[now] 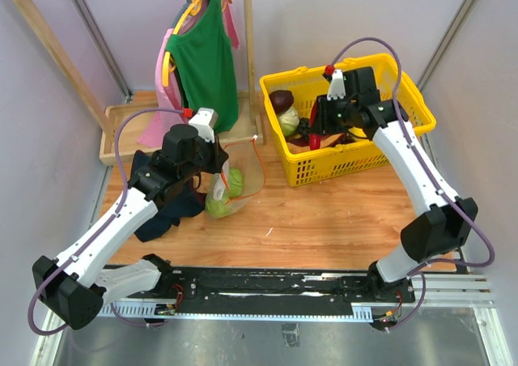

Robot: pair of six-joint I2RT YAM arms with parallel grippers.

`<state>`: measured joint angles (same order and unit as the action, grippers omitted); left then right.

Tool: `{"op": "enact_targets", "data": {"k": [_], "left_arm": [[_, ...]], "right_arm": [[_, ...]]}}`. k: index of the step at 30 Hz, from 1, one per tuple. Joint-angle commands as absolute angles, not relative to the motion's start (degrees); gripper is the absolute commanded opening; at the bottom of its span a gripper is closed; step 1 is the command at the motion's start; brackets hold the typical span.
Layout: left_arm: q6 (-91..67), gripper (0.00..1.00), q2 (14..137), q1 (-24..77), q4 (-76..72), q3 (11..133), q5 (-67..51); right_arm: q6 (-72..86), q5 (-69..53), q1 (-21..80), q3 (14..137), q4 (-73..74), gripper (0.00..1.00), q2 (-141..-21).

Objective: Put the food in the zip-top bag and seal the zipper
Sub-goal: Pick up the fake vegetable from the bin, then place the fake vegetable in the zipper food storage bag.

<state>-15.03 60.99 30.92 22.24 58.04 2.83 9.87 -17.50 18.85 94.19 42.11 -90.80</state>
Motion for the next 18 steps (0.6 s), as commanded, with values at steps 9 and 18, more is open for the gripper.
{"op": "enact_targets", "data": {"k": [9, 18], "left_arm": [[-15.37, 0.0, 60.19, 30.67, 19.34, 57.22, 0.36], [-15.64, 0.0, 60.47, 30.7, 19.11, 57.13, -0.4]], "right_arm": [[19.43, -14.83, 20.88, 85.94, 30.19, 0.01, -77.69], [26.76, -8.64, 29.31, 76.37, 12.34, 0.01, -69.12]]}}
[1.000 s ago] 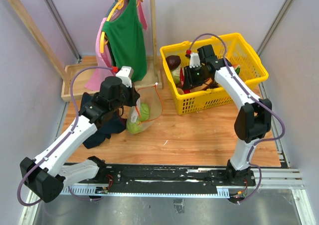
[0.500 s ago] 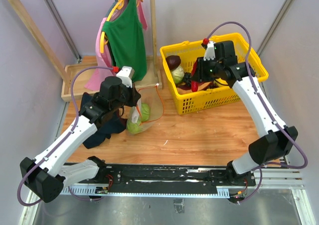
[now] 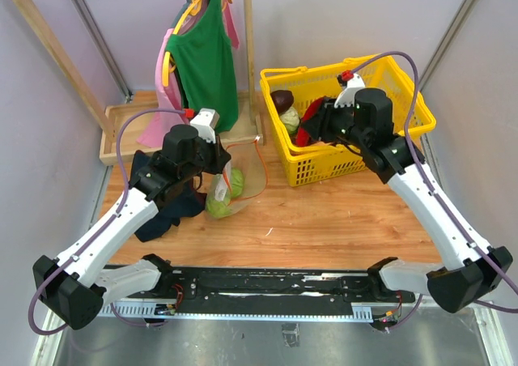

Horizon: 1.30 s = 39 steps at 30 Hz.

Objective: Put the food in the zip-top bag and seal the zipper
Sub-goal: Place the fake vegetable in the zipper food storage bag.

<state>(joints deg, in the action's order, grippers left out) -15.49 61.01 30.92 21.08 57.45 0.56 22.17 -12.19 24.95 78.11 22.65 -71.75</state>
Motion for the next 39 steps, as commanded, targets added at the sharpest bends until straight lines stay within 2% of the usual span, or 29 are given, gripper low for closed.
{"op": "enact_targets", "data": {"k": [1, 5, 10, 17, 28, 39], "left_arm": [[-15.64, 0.0, 60.47, 30.68, 19.09, 57.13, -0.51], [-15.73, 0.01, 60.32, 30.66, 19.07, 57.04, -0.59], [-15.73, 0.0, 60.08, 30.67, 18.98, 56.95, -0.76], [-15.73, 0.01, 60.03, 30.67, 18.9, 56.86, -0.9], [-15.78, 0.01, 60.38, 30.67, 18.93, 56.87, -0.86], [-15.88, 0.01, 60.64, 30.63, 18.9, 56.86, -1.17]], "right_arm": [[26.62, -7.75, 30.71, 76.14, 11.32, 0.01, -68.98], [22.93, 0.13, 34.64, 76.62, 11.5, 0.02, -68.62], [18.96, 12.65, 34.75, 73.24, 9.66, 0.02, -67.34], [12.07, 22.74, 34.75, 68.87, 2.21, 0.02, -67.05], [17.38, 9.07, 35.66, 69.01, 0.44, 0.03, -62.97], [21.58, 3.78, 44.91, 68.13, -3.59, 0.03, -64.66]]}}
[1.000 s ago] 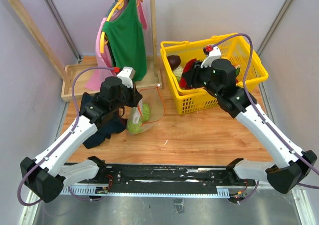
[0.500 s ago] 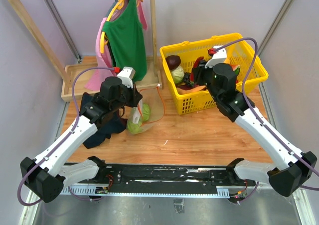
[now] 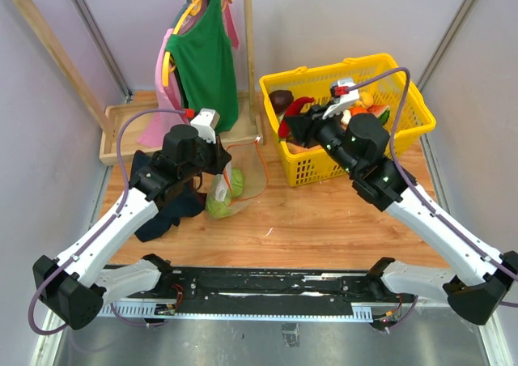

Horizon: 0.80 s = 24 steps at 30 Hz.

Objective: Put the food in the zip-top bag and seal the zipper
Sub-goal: Place the fake vegetable in the zipper food storage bag.

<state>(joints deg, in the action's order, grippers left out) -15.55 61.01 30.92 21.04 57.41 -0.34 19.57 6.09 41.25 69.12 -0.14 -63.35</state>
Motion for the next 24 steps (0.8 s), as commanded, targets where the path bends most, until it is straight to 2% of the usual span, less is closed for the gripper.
{"op": "enact_targets", "data": {"k": [1, 12, 21, 24], "left_arm": [[-15.88, 0.01, 60.59, 30.67, 18.9, 56.86, -1.15], [-15.97, 0.0, 60.47, 30.67, 18.81, 56.84, -1.56], [-16.0, 0.01, 60.32, 30.7, 18.79, 56.78, -1.7], [-16.0, 0.0, 60.31, 30.7, 18.81, 56.77, -1.52]], "right_arm": [[21.67, 3.85, 45.93, 67.77, -4.33, 0.03, -65.24], [22.44, 6.06, 55.41, 63.96, -10.02, 0.02, -73.54], [26.55, 5.61, 58.16, 61.57, -10.2, 0.03, -80.24], [28.74, 5.38, 58.64, 61.13, -9.71, 0.07, -81.78]]}}
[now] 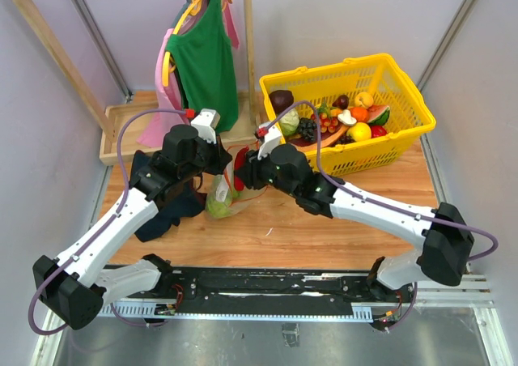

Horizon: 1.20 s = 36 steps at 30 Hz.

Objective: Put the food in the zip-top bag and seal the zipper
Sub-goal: Place the fake vegetable in the zipper food storage bag, then pick up the fake vegetable from the bin.

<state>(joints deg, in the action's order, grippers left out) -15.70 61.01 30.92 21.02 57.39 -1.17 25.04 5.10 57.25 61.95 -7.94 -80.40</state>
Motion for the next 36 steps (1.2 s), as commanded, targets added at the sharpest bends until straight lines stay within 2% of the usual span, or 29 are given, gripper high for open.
{"op": "enact_targets", "data": {"k": [1, 5, 11, 13, 17, 28, 36], "left_arm": [[-16.0, 0.01, 60.3, 30.68, 18.76, 56.8, -1.54], [-16.0, 0.0, 60.2, 30.67, 18.76, 56.78, -1.42], [-15.93, 0.01, 60.03, 30.67, 18.84, 56.71, -1.24], [-15.91, 0.0, 60.03, 30.72, 18.88, 56.69, -1.25], [-15.91, 0.01, 60.01, 30.67, 18.88, 56.69, -1.21], [-15.82, 0.01, 59.94, 30.67, 18.74, 56.69, -1.23], [-15.82, 0.0, 59.94, 30.67, 18.79, 56.69, -1.24]], "right_arm": [[29.07, 5.51, 58.7, 61.23, -9.14, 0.08, -82.21], [30.87, 6.19, 58.82, 63.03, -4.85, 0.12, -84.0], [31.47, 4.36, 58.89, 65.0, -1.49, 0.42, -84.78], [31.07, 5.31, 58.9, 65.36, -0.02, 0.48, -84.08], [29.59, 6.48, 58.89, 65.71, 1.71, 0.53, -82.22], [18.94, 9.52, 57.62, 72.17, 10.61, 0.6, -78.17], [9.49, 8.49, 48.76, 79.85, 19.85, 0.7, -78.09]]}}
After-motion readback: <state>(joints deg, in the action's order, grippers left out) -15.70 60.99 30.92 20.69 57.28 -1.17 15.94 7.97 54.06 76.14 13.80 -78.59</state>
